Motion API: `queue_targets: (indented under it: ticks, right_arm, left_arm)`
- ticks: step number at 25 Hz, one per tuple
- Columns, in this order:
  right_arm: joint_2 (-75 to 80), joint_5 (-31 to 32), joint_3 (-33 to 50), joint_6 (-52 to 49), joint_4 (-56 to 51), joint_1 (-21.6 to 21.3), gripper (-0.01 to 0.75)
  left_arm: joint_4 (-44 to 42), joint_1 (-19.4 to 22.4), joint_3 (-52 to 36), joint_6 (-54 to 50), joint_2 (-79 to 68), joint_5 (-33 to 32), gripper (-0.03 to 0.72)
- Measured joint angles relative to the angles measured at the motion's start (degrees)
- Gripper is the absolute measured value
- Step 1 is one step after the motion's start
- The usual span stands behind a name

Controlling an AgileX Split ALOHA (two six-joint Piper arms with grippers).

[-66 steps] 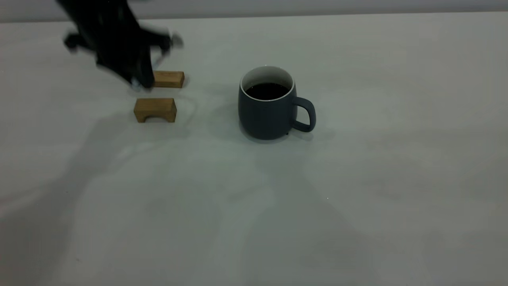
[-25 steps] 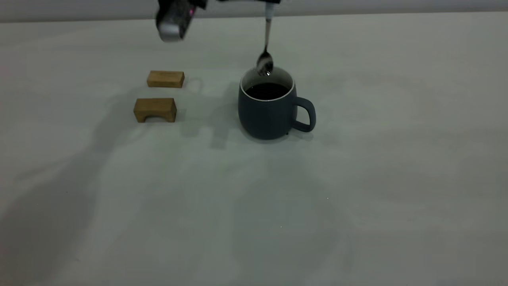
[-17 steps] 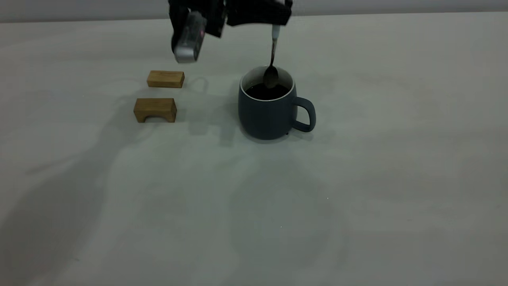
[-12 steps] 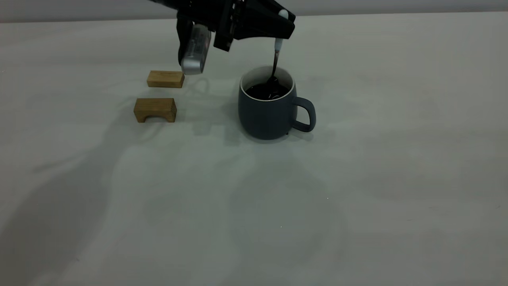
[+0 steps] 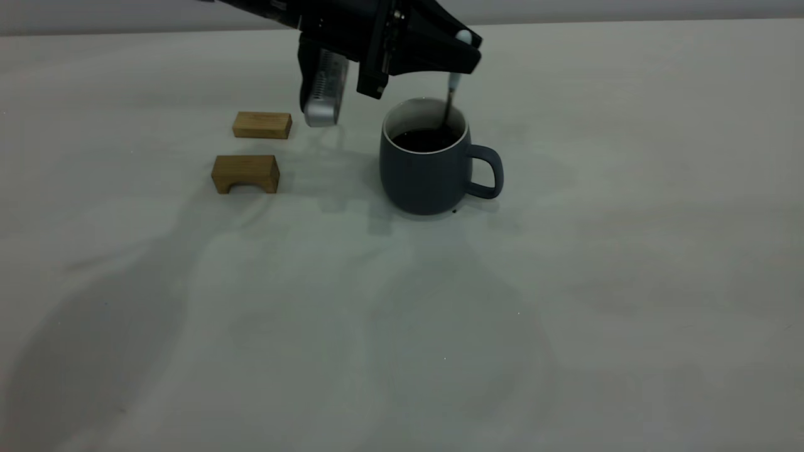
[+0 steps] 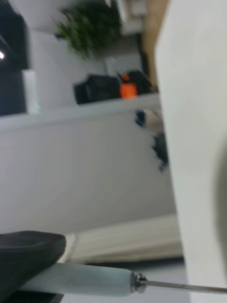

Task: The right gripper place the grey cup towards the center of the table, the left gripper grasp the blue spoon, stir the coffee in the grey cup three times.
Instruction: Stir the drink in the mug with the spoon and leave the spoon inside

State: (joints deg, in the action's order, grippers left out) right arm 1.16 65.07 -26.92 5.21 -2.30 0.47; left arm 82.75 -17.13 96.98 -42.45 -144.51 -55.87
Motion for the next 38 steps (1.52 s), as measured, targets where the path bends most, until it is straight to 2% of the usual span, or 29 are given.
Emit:
queue_targets:
  ticks: [3, 9, 17, 23, 26, 31, 38]
  right_arm:
    - [0.00, 0.00, 0.00, 0.00, 0.00, 0.00, 0.357]
    - [0.00, 0.00, 0.00, 0.00, 0.00, 0.00, 0.357]
    - [0.00, 0.00, 0.00, 0.00, 0.00, 0.00, 0.357]
    - [0.00, 0.00, 0.00, 0.00, 0.00, 0.00, 0.357]
    - [0.00, 0.00, 0.00, 0.00, 0.00, 0.00, 0.357]
    - [0.00, 0.00, 0.00, 0.00, 0.00, 0.00, 0.357]
    - [0.00, 0.00, 0.00, 0.00, 0.00, 0.00, 0.357]
  left_arm:
    - [-0.19, -0.08, 0.02, -0.17, -0.72, -4.72, 0.138]
    - [-4.94, 0.39, 0.07, -8.56, -0.79, -7.91, 0.138]
    - [-7.61, 3.26, 0.07, -11.67, -0.61, -2.23, 0.138]
    - [-2.97, 3.69, 0.07, -4.34, -0.61, 0.83, 0.138]
    - [-0.09, 3.69, 0.07, 0.11, -0.61, -1.29, 0.138]
    - [-0.49, 3.69, 0.07, 0.94, -0.61, -8.30, 0.138]
    - [-8.10, 3.75, 0.07, -8.03, -0.61, -10.34, 0.138]
